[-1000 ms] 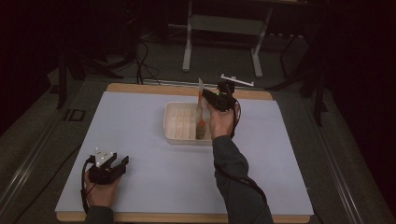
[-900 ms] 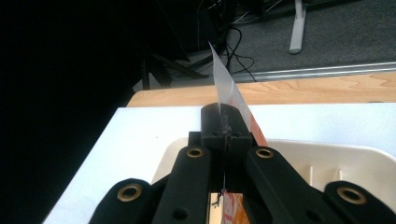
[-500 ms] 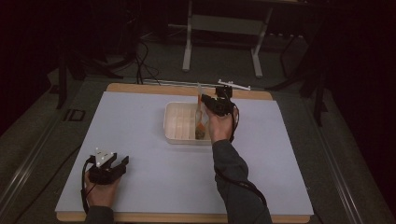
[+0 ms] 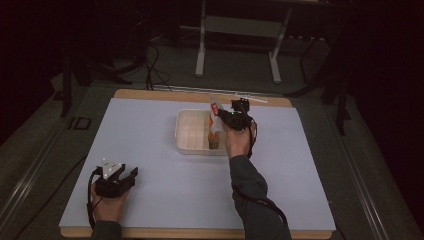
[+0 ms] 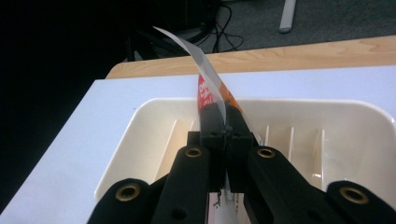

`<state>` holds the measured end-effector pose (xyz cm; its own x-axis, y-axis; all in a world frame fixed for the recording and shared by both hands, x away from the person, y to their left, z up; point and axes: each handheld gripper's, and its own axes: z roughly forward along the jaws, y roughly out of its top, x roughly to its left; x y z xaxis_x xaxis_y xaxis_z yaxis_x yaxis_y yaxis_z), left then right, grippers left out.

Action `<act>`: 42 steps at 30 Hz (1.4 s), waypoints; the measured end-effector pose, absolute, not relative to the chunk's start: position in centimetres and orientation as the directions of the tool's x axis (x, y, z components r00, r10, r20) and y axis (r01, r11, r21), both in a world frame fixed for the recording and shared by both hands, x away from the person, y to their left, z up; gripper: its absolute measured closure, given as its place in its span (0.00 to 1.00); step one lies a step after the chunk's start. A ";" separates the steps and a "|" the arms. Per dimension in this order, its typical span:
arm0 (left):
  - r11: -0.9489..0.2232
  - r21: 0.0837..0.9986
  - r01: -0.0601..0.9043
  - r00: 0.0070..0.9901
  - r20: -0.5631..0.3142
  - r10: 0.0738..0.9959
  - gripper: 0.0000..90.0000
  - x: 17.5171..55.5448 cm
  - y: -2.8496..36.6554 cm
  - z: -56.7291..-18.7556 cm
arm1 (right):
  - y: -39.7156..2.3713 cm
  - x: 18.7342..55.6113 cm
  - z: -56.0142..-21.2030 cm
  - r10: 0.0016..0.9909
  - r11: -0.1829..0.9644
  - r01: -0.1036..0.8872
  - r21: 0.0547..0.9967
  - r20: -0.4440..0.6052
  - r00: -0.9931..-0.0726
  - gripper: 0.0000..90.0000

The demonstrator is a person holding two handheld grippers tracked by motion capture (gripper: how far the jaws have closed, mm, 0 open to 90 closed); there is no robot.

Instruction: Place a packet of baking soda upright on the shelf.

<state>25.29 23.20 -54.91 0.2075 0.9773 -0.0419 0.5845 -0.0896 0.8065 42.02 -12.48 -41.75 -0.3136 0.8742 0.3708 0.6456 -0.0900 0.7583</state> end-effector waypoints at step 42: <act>-0.085 0.809 0.582 0.205 -0.044 0.978 0.55 25.3 23.2 -54.9 | -14.8 39.8 -36.4 0.825 0.040 0.567 0.823 0.293 -0.483 0.60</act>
